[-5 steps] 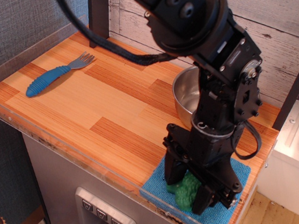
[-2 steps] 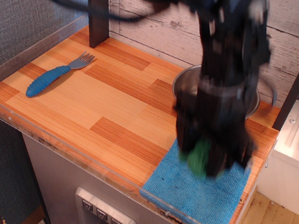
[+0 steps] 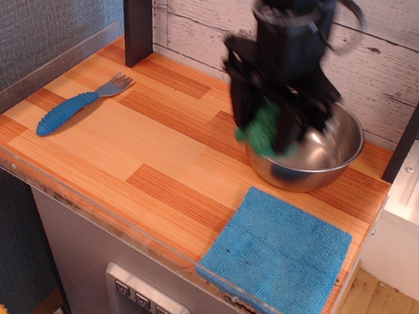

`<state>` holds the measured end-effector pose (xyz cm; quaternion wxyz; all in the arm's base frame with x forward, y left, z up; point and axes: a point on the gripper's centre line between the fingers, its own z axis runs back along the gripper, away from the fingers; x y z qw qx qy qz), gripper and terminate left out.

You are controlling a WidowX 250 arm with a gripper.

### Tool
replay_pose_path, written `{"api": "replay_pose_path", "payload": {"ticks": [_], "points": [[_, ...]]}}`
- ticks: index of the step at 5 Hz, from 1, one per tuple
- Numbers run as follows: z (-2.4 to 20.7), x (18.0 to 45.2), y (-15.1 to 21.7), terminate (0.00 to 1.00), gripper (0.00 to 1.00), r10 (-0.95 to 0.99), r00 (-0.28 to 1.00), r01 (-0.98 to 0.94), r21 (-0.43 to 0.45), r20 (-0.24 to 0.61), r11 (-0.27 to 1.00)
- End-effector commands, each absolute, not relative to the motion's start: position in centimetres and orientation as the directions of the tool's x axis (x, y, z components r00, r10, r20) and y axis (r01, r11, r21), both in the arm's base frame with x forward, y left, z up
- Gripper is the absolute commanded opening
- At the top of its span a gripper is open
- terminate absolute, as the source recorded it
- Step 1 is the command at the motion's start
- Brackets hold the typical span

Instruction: Put the broccoli on the left side of the pan

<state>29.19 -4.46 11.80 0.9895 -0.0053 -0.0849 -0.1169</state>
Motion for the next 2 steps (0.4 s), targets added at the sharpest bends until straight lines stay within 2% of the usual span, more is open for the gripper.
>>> {"api": "replay_pose_path", "payload": {"ticks": [1, 2], "points": [[11.9, 34.3, 2.3, 0.00, 0.00, -0.085, 0.976, 0.070, 0.082, 0.201, 0.994], [10.6, 36.1, 4.2, 0.00, 0.00, -0.032, 0.982, 0.015, 0.092, 0.186, 0.996]]}}
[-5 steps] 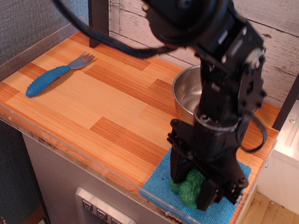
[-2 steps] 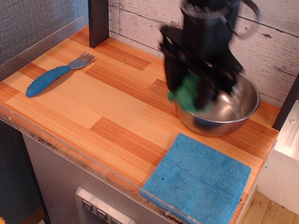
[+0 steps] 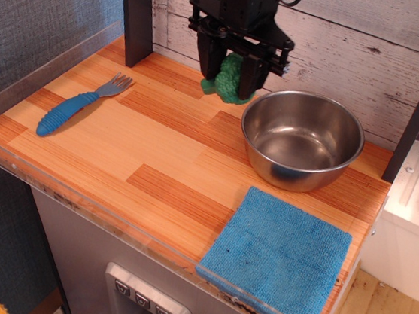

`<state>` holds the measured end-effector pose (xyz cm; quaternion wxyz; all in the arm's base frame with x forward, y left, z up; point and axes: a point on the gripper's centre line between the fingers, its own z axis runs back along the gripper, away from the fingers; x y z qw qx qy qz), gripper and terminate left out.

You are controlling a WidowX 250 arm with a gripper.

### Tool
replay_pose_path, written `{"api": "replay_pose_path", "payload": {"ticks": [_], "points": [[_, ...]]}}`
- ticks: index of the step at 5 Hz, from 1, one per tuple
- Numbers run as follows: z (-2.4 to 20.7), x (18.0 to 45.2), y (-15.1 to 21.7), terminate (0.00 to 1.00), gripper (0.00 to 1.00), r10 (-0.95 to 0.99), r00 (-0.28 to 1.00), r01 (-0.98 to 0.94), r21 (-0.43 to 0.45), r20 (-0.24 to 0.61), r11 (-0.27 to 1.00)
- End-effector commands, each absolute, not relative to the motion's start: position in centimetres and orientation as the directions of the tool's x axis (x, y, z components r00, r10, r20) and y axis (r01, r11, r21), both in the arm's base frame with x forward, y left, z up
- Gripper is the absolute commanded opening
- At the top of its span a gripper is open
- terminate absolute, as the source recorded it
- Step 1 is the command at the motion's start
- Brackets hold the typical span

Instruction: Put the broccoli on the left side of the pan

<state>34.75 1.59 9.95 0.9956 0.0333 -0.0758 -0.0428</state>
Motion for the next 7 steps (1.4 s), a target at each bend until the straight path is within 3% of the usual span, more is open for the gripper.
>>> {"api": "replay_pose_path", "payload": {"ticks": [1, 3, 4, 5, 6, 7], "points": [[9.0, 37.4, 5.6, 0.00, 0.00, -0.007, 0.987, -0.013, 0.126, 0.162, 0.992], [5.5, 38.6, 8.1, 0.00, 0.00, 0.003, 0.995, -0.018, 0.147, 0.096, 0.989], [4.7, 39.0, 7.6, 0.00, 0.00, -0.008, 0.997, -0.003, 0.126, 0.082, 0.992], [5.1, 39.1, 7.4, 0.00, 1.00, -0.002, 0.995, -0.009, 0.114, 0.096, 0.993], [7.5, 39.2, 7.5, 0.00, 1.00, 0.002, 0.989, -0.017, 0.100, 0.149, 0.995], [11.2, 38.5, 6.9, 0.00, 1.00, -0.001, 0.984, -0.014, 0.083, 0.179, 0.996]]}}
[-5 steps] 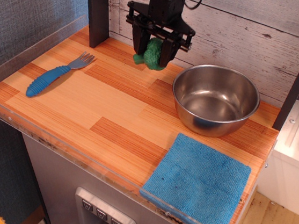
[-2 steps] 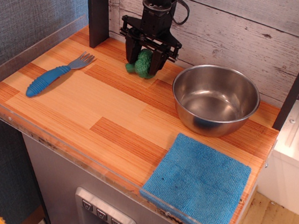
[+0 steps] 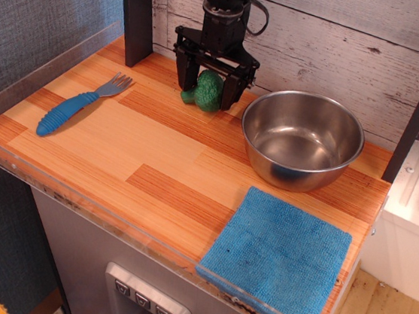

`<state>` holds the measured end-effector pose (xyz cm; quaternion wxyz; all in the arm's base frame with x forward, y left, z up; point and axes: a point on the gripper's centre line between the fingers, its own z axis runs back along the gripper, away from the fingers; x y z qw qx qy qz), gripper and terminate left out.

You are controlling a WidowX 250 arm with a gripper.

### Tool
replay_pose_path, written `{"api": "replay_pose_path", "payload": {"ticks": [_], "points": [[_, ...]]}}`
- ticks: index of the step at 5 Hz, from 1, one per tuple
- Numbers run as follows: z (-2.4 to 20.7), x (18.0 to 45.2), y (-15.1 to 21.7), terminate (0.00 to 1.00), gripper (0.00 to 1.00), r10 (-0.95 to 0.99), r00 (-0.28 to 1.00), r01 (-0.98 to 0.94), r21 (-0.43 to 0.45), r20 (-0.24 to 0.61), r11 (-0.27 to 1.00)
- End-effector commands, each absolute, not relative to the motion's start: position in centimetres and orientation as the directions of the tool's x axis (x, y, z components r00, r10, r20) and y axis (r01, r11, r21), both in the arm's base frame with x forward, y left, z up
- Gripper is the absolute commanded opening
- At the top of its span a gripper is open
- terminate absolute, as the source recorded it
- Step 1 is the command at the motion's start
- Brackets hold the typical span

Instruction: Put the broccoli on the left side of the pan

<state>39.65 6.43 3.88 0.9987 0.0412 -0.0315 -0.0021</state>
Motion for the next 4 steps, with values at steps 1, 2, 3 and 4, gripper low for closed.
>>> {"api": "replay_pose_path", "payload": {"ticks": [1, 2, 3, 4], "points": [[15.3, 35.7, 5.7, 0.00, 1.00, -0.025, 0.978, 0.010, 0.074, 0.207, 0.997], [16.1, 32.4, 3.6, 0.00, 1.00, -0.051, 0.978, 0.042, 0.049, 0.202, 0.998], [13.7, 29.2, 2.3, 0.00, 1.00, -0.096, 0.986, 0.088, 0.063, 0.134, 0.994], [12.0, 27.6, 1.9, 0.00, 1.00, -0.112, 0.987, 0.108, 0.044, 0.115, 0.993]]}}
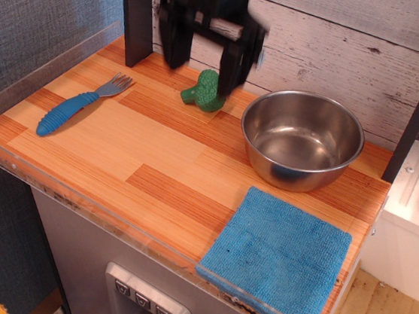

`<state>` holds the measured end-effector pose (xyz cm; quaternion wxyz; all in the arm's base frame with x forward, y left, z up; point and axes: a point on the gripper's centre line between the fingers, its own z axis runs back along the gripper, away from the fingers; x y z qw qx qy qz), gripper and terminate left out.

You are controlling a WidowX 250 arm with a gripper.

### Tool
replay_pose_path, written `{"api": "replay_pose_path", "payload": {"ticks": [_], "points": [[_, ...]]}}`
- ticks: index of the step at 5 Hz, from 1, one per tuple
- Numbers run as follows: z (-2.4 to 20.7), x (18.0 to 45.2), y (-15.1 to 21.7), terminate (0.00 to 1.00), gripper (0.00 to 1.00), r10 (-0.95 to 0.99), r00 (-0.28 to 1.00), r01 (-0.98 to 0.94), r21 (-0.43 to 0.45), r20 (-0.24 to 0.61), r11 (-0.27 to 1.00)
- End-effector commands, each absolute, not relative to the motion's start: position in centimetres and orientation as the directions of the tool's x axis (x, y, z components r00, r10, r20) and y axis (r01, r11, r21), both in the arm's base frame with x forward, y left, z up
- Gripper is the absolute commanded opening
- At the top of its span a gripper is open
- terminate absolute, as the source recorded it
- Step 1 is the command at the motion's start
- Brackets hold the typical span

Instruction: Put the broccoli on the left side of the pan

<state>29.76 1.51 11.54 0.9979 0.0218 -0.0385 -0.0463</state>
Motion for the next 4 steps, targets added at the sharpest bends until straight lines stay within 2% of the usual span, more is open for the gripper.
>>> {"api": "replay_pose_path", "payload": {"ticks": [1, 2, 3, 4], "points": [[11.77, 27.27, 1.78, 0.00, 1.00, -0.116, 0.987, 0.110, 0.052, 0.107, 0.992], [11.56, 27.35, 1.75, 0.00, 1.00, -0.144, 0.977, 0.142, 0.025, 0.155, 0.990], [11.56, 27.35, 1.75, 0.00, 1.00, -0.144, 0.977, 0.142, 0.025, 0.155, 0.990], [11.56, 27.35, 1.75, 1.00, 1.00, -0.144, 0.977, 0.142, 0.025, 0.155, 0.990]]}}
